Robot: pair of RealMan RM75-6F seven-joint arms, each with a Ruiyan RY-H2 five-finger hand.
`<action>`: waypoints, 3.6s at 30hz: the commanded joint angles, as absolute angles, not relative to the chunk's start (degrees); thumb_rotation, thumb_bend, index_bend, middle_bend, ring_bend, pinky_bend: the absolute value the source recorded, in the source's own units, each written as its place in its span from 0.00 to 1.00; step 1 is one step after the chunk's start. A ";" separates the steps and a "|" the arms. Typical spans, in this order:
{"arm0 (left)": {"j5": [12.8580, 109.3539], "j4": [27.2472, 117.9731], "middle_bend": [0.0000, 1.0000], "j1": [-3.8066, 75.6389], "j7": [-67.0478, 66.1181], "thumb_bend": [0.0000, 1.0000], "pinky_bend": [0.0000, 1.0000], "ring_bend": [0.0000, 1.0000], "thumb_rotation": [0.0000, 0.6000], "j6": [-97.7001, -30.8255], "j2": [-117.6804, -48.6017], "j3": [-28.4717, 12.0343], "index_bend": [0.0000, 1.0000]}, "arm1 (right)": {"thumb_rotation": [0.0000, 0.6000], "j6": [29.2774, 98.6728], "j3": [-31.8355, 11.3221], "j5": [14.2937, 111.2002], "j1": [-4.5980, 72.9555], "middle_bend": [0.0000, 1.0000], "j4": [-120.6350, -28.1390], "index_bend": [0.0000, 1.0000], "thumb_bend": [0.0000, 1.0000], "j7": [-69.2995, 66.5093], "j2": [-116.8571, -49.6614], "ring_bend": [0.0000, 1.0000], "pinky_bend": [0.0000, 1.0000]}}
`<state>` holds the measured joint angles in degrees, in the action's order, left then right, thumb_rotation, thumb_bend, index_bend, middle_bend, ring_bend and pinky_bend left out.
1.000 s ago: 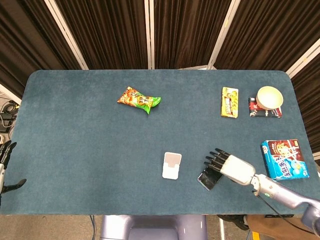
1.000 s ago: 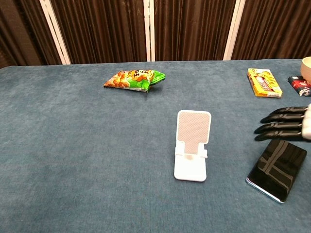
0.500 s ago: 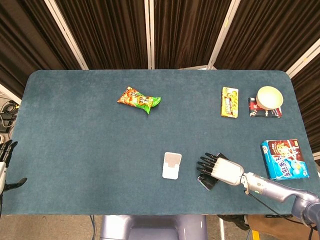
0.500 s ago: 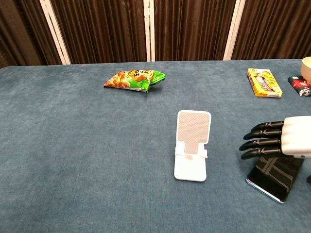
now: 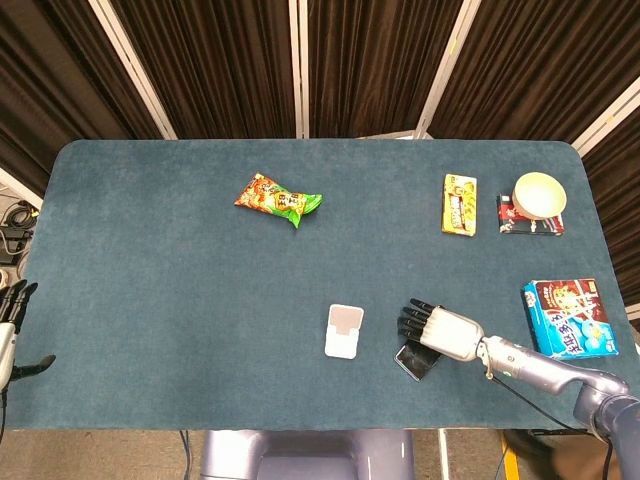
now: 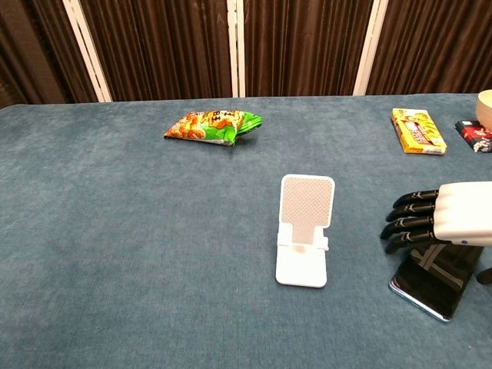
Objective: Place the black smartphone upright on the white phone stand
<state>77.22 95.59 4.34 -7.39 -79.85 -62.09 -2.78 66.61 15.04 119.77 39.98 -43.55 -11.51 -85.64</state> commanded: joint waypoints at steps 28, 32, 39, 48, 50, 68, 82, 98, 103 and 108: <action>79.76 96.66 0.00 3.71 -3.39 0.00 0.00 0.00 1.00 -81.36 -60.03 -2.03 0.00 | 1.00 89.73 7.98 115.94 37.03 0.58 -46.87 0.63 0.48 16.68 -76.05 0.41 0.34; 79.60 96.74 0.00 3.50 -2.73 0.00 0.00 0.00 1.00 -81.58 -59.74 -2.10 0.00 | 1.00 89.84 5.79 116.48 37.84 0.58 -52.97 0.63 0.48 27.17 -73.08 0.41 0.34; 79.36 96.75 0.00 3.56 -2.15 0.00 0.00 0.00 1.00 -81.22 -59.45 -2.12 0.00 | 1.00 86.11 3.96 119.40 39.91 0.58 -66.77 0.63 0.48 40.68 -68.78 0.41 0.34; 78.56 96.43 0.00 3.98 -1.60 0.00 0.00 0.00 1.00 -80.04 -59.32 -2.27 0.00 | 1.00 75.63 1.65 126.12 43.98 0.58 -78.95 0.63 0.49 56.48 -69.24 0.41 0.32; 78.42 96.33 0.00 3.95 -1.42 0.00 0.00 0.00 1.00 -80.03 -59.31 -2.31 0.00 | 1.00 71.97 0.75 125.42 44.37 0.58 -81.02 0.63 0.49 59.52 -69.75 0.40 0.30; 76.98 95.64 0.00 4.58 -0.45 0.00 0.00 0.00 1.00 -78.42 -59.08 -2.71 0.00 | 1.00 52.91 -5.74 116.88 43.95 0.56 -93.07 0.61 0.50 77.53 -72.52 0.36 0.12; 76.16 94.65 0.00 5.14 0.78 0.00 0.00 0.00 1.00 -77.02 -59.02 -2.96 0.00 | 1.00 45.81 -8.43 110.38 42.72 0.58 -95.08 0.61 0.50 85.95 -76.98 0.37 0.14; 76.37 94.82 0.00 4.96 2.11 0.00 0.00 0.00 1.00 -77.28 -58.43 -2.97 0.00 | 1.00 42.74 -8.08 107.16 41.21 0.57 -95.06 0.61 0.51 93.13 -79.78 0.37 0.13; 76.37 94.83 0.00 5.03 2.20 0.00 0.00 0.00 1.00 -77.11 -58.41 -2.93 0.00 | 1.00 42.25 -8.06 106.25 40.90 0.56 -95.53 0.60 0.50 94.15 -80.08 0.37 0.13; 76.46 94.84 0.00 5.02 2.30 0.00 0.00 0.00 1.00 -77.15 -58.37 -2.90 0.00 | 1.00 42.52 -7.98 106.35 40.96 0.54 -95.42 0.57 0.50 94.41 -80.56 0.37 0.14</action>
